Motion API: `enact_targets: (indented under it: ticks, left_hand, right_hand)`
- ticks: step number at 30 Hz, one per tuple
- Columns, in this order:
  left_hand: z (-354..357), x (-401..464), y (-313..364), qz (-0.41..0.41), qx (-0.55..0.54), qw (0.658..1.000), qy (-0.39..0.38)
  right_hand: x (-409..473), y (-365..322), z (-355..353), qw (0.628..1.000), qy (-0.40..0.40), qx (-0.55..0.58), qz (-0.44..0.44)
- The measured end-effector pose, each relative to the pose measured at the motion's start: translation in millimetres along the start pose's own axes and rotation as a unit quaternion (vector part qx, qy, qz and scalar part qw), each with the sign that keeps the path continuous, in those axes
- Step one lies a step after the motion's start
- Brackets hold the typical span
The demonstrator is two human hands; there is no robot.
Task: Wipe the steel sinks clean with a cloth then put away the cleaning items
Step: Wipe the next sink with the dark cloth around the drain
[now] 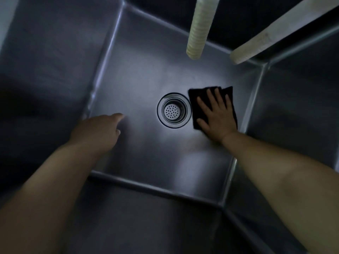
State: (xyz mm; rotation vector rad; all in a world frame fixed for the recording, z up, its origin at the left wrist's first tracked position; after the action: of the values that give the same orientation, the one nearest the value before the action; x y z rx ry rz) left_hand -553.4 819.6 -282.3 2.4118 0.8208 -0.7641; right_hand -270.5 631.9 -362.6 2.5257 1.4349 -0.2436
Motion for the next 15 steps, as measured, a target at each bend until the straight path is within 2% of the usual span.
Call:
enact_targets:
  ticks: [7, 12, 15]
  left_hand:
    - [5, 1, 7, 0.018, -0.004, 1.0, -0.015]
    - [-2, 2, 12, 0.03, 0.0, 0.999, 0.012]
    - [-6, 2, 14, 0.023, 0.008, 1.0, 0.018]
  right_hand:
    - [84, 39, -16, 0.988, 0.019, 0.013, 0.155]
    - [111, 20, -14, 0.958, 0.001, 0.087, 0.275]
    - [120, -20, -19, 0.962, 0.027, 0.111, 0.249]
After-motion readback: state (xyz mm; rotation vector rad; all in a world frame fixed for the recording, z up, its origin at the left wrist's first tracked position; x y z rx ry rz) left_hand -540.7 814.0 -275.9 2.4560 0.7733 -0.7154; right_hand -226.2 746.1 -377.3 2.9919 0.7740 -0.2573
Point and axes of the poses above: each hand's wrist, its own x-axis towards the middle knuckle, its own z-axis out of the palm, y = z × x, the point moved 2 cm from there along x, towards the middle knuckle, and after that the axes turned 13 degrees about z, right-handed, at the moved point
